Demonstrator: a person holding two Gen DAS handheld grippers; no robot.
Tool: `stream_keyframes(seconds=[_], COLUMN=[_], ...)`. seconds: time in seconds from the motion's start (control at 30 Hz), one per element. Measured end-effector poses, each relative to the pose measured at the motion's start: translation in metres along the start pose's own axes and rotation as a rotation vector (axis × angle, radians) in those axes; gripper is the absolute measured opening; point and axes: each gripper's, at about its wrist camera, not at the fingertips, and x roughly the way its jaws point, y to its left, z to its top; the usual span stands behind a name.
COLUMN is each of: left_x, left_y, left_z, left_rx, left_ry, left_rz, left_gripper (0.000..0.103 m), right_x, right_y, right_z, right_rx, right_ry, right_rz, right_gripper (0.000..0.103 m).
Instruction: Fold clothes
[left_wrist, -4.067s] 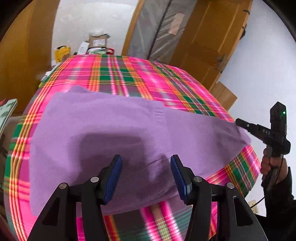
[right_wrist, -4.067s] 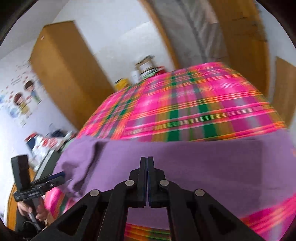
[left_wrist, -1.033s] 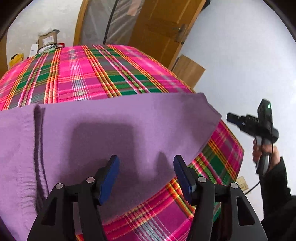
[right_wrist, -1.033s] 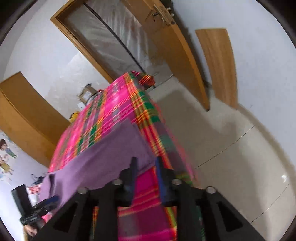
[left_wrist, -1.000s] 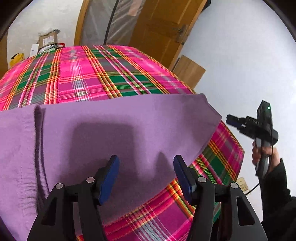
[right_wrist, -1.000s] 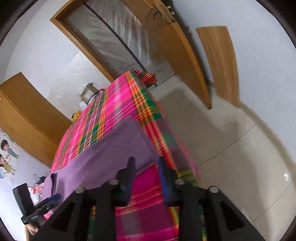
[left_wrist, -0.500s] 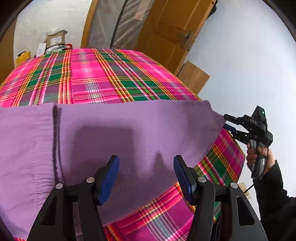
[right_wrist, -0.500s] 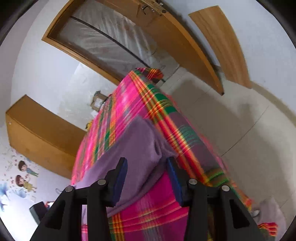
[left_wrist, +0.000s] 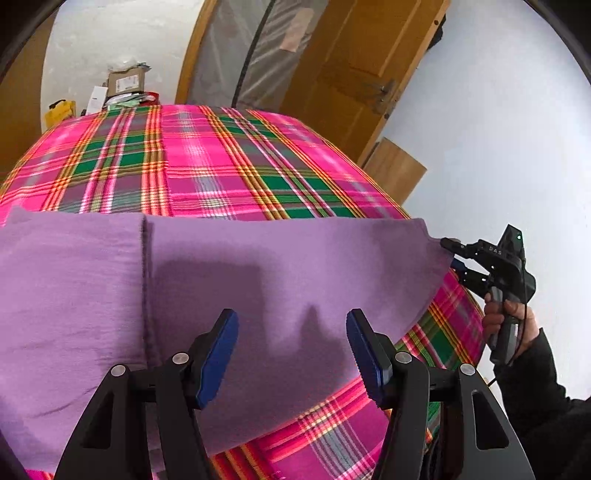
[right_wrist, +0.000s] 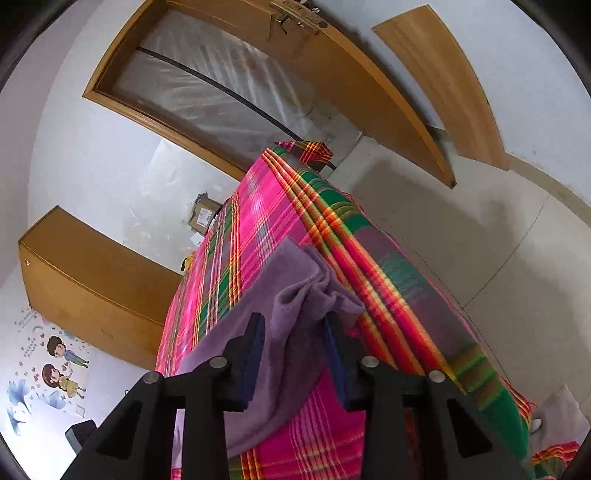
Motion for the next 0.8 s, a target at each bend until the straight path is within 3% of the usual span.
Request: stream_keyframes(seconds=[0.23, 0.3, 0.6, 0.8], left_x=[-0.007, -0.009, -0.016, -0.026], left_y=[0.013, 0.016, 0.027, 0.036], left_z=[0.003, 0.002, 0.002, 0.003], left_rx=[-0.036, -0.04, -0.064, -0.09], left_ry=[-0.023, -0.027, -0.051, -0.081], left_rz=[0.013, 0.015, 0.021, 0.038], left_gripper=[0.063, 0.063, 0.063, 0.063], right_x=[0.004, 0.003, -0.007, -0.014], right_y=[0.005, 0.005, 0.013, 0.062], right_z=[0.0, -0.001, -0.001, 0.004], right_rx=[0.005, 0.012, 0.01, -0.099], right_ry=[-0.013, -0.019, -0.045, -0.052], right_rz=[-0.037, -0.033, -0.025, 0.012], right_gripper=[0.03, 0.009, 0.008, 0.008])
